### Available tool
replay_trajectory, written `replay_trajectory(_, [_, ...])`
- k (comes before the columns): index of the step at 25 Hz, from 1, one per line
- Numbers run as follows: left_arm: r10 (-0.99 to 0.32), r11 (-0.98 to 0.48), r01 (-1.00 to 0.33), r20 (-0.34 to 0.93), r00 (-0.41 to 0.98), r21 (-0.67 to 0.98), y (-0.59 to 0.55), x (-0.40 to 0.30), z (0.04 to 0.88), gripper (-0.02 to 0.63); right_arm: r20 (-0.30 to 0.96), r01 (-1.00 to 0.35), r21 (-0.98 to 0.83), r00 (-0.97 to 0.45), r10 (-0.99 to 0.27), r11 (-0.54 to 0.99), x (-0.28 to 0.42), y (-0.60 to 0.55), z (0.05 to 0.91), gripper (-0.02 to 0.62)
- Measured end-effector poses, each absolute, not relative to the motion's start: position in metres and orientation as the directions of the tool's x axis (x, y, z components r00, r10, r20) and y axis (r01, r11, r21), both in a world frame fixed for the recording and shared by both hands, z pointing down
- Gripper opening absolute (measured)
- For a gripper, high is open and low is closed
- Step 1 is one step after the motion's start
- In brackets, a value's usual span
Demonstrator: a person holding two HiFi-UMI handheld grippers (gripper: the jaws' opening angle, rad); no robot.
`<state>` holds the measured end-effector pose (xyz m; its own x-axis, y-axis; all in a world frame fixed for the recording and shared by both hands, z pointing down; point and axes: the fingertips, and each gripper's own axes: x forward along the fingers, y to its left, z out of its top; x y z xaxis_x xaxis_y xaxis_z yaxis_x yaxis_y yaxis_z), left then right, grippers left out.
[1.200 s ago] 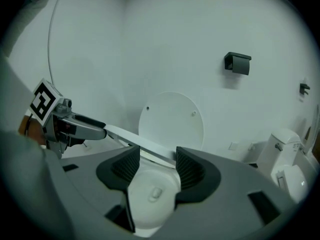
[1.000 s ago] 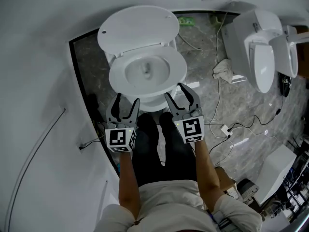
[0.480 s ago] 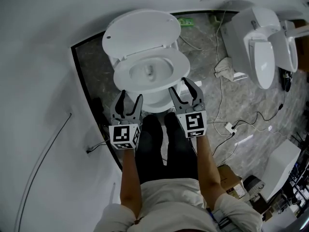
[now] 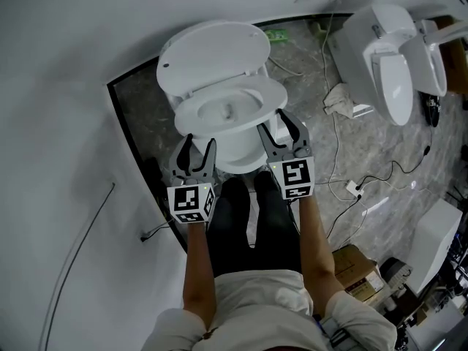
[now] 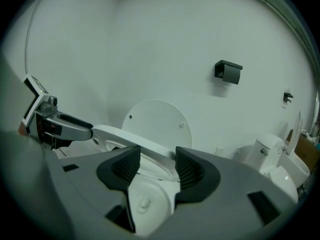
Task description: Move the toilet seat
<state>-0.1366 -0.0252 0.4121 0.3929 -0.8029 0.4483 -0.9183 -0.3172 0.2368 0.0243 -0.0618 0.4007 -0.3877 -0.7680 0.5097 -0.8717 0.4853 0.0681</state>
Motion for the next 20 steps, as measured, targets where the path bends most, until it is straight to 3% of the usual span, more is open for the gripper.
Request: replay_trajectory(20, [-0.842, -0.254, -0.948, 0.438, 0.315, 0.192, -0.059, -0.143, 0.399, 0.23, 0.476, -0.857, 0.079, -0.416, -0.775, 0.509, 0.02, -0.094, 0.385, 0.238])
